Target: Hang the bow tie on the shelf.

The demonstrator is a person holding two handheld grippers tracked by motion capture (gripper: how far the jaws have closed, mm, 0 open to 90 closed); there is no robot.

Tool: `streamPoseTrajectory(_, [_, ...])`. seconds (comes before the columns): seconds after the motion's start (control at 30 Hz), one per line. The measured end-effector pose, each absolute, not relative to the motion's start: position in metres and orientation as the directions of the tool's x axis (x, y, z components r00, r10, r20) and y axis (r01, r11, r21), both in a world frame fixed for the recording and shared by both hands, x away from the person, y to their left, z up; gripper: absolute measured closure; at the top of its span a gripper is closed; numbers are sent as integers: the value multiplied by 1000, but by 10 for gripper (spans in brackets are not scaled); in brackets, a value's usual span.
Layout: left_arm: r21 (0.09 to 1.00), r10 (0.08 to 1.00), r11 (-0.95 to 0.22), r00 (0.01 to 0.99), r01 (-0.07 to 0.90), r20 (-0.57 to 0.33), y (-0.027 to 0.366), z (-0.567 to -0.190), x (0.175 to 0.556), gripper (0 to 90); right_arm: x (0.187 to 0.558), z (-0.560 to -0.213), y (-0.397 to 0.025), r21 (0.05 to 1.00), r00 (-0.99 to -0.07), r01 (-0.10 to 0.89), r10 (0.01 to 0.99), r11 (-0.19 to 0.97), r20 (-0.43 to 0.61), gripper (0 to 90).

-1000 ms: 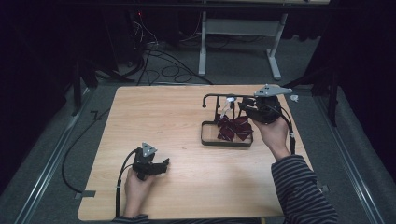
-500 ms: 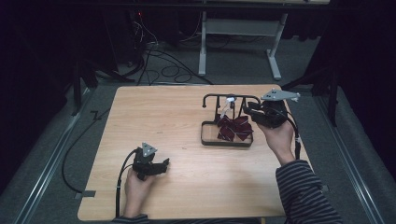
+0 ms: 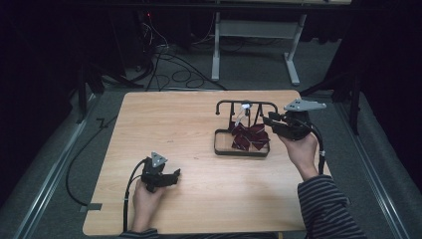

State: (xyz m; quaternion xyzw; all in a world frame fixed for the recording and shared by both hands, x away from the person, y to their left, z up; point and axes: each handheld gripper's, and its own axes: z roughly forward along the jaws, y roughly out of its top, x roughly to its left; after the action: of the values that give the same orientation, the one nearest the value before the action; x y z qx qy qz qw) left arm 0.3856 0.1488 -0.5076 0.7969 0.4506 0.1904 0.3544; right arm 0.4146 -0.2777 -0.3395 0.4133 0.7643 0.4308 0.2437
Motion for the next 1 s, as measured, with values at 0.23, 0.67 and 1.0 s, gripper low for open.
streamPoseTrajectory(0.23, [737, 853, -342, 521, 583, -16, 149, -508, 386, 219, 410, -342, -285, 865, -537, 422, 844, 273, -5, 680])
streamPoseTrajectory(0.67, [737, 854, -342, 520, 583, -16, 149, -508, 386, 219, 403, -349, -297, 864, -522, 438, 853, 246, 22, 677])
streamPoseTrajectory(1.0, [737, 853, -342, 521, 583, -16, 149, -508, 386, 219, 398, -354, -303, 865, -514, 445, 857, 230, 37, 677])
